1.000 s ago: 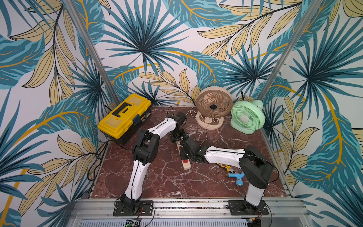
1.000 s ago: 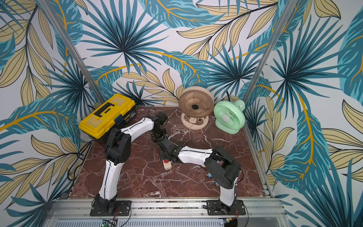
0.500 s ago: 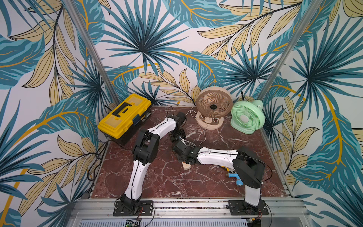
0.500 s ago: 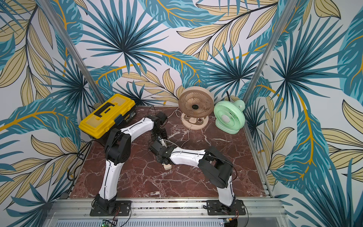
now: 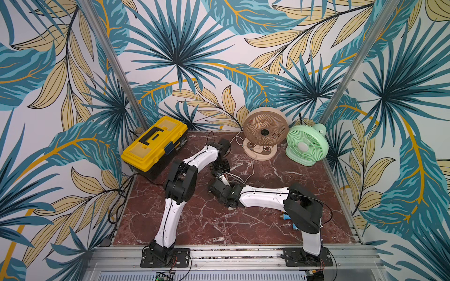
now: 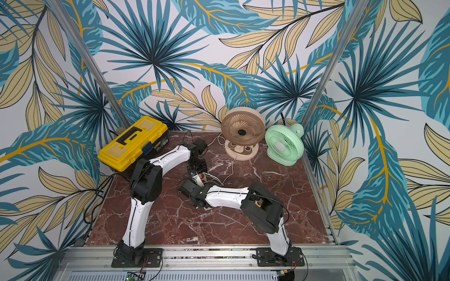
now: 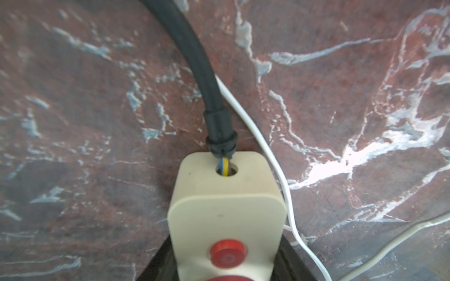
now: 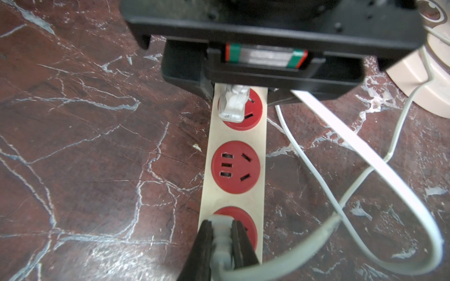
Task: Unplug the desk fan from the power strip
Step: Remove the plug from the socket.
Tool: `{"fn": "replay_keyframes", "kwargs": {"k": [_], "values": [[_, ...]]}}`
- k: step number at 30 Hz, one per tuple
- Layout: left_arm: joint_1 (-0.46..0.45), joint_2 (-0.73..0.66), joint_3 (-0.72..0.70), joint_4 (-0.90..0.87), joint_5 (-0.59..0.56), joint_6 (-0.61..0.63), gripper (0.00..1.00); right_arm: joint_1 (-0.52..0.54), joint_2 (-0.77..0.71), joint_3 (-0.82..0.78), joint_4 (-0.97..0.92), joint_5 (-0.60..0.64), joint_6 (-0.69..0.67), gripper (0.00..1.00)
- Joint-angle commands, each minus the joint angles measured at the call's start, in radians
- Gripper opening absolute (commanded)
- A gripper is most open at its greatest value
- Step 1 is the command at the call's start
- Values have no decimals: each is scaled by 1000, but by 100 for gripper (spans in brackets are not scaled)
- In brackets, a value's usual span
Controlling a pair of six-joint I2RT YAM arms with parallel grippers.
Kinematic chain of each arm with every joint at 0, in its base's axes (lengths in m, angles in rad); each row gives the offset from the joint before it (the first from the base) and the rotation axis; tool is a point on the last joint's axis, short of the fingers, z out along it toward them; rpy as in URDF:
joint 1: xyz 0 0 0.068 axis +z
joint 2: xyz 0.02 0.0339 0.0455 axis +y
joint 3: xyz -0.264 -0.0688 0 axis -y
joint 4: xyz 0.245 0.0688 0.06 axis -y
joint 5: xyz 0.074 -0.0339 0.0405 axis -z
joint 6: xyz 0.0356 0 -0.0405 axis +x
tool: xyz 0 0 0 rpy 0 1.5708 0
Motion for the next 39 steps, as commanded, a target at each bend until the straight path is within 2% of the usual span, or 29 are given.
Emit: {"fn": "replay_keyframes", "kwargs": {"k": [1, 5, 13, 20, 32, 39], "values": [[15, 112, -71, 20, -53, 53, 0, 2, -11, -4, -65, 75, -23, 0], [15, 112, -77, 31, -42, 53, 0, -18, -26, -32, -42, 22, 1, 0], [15, 112, -79, 35, -33, 59, 0, -131, -84, -164, 95, -241, 112, 0], [14, 112, -84, 41, -29, 58, 0, -195, -112, -242, 192, -355, 170, 0], [15, 112, -70, 31, -31, 60, 0, -200, -109, -221, 169, -358, 147, 0], [16, 112, -67, 33, -28, 61, 0, -138, -76, -115, 13, -213, 68, 0]]}}
